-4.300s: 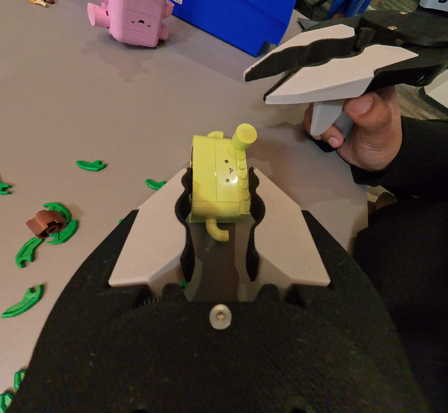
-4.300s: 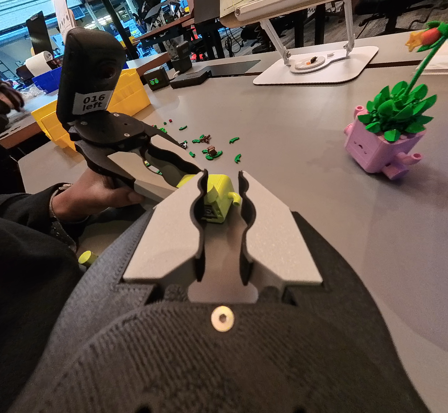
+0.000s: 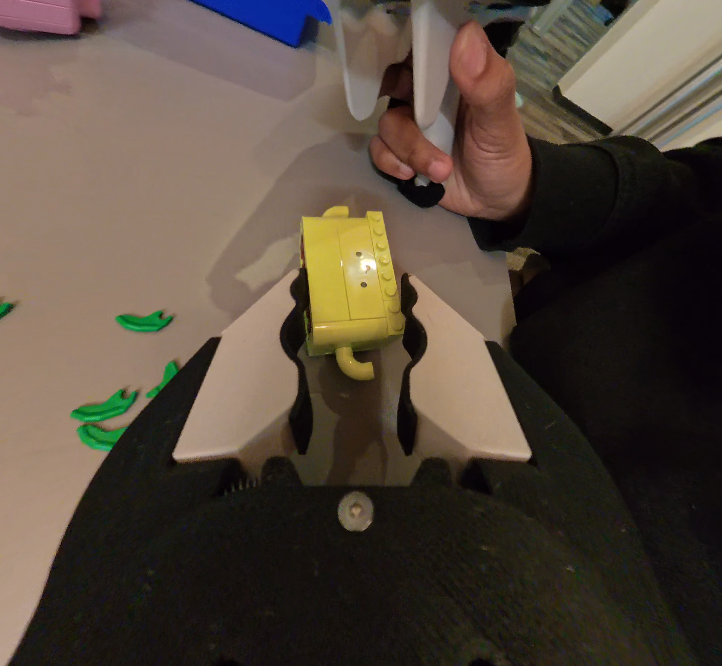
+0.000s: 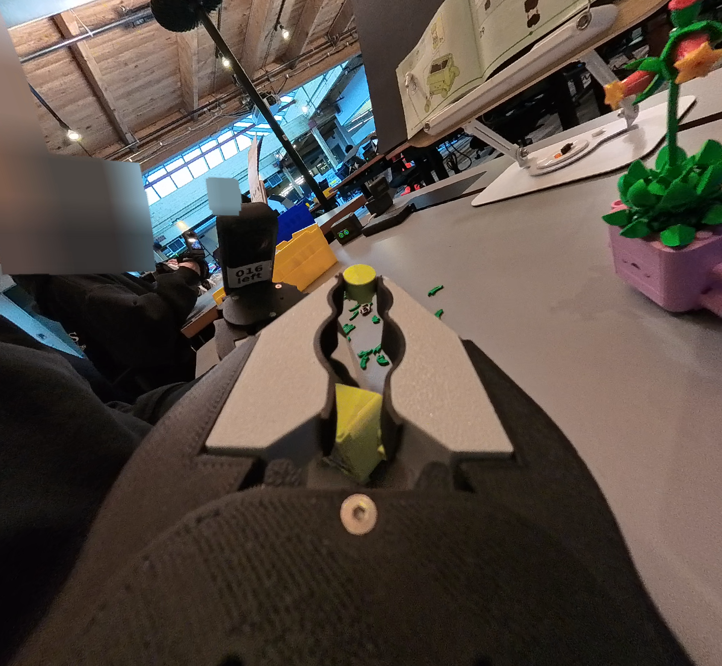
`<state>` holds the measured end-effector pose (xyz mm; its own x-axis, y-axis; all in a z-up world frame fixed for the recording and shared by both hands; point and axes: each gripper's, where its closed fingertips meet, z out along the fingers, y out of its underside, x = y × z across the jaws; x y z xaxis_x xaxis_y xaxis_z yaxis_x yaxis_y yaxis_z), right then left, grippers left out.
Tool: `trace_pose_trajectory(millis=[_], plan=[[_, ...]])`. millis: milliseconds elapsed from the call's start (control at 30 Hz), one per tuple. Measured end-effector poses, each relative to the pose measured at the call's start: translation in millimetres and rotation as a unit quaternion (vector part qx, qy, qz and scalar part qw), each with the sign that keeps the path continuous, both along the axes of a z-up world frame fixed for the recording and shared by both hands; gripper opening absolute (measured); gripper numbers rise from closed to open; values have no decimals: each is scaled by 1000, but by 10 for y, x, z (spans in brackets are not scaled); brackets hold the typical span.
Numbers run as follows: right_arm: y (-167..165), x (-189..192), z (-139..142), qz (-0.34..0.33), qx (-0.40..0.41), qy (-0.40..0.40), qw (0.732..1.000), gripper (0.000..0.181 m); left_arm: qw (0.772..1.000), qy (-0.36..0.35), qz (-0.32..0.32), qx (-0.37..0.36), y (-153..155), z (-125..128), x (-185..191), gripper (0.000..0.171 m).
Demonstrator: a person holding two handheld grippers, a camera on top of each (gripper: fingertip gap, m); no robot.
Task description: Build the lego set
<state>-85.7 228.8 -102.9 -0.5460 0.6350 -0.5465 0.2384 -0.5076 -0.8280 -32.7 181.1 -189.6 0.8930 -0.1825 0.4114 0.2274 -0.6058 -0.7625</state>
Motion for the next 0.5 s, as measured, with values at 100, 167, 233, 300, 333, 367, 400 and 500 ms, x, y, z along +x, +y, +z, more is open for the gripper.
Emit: trace_pose_trajectory(millis=[100, 167, 233, 300, 333, 367, 400, 500], plan=[[2, 12, 0, -5, 7, 1, 1000, 14, 1000, -6, -10, 15, -4, 48, 53, 47], [-26, 19, -25, 0, 19, -6, 1000, 13, 998, -29, -8, 47, -25, 158, 53, 51], [-90, 23, -108, 20, 41, -32, 998, 14, 994, -64, -11, 91, -123, 340, 22, 49], [-118, 16, -216, 25, 84, -58, 994, 14, 988, -75, 13, 133, -261, 541, -179, 47], [-107, 8, -251, 21, 107, -63, 992, 14, 986, -69, 35, 149, -339, 613, -330, 44], [-86, -7, -280, 14, 129, -66, 989, 14, 984, -54, 63, 158, -424, 647, -503, 42], [-57, -27, -311, 8, 150, -70, 986, 15, 982, -32, 97, 162, -516, 647, -691, 41], [25, -108, -389, -10, 202, -78, 976, 15, 964, 19, 205, 170, -833, 622, -1210, 39]])
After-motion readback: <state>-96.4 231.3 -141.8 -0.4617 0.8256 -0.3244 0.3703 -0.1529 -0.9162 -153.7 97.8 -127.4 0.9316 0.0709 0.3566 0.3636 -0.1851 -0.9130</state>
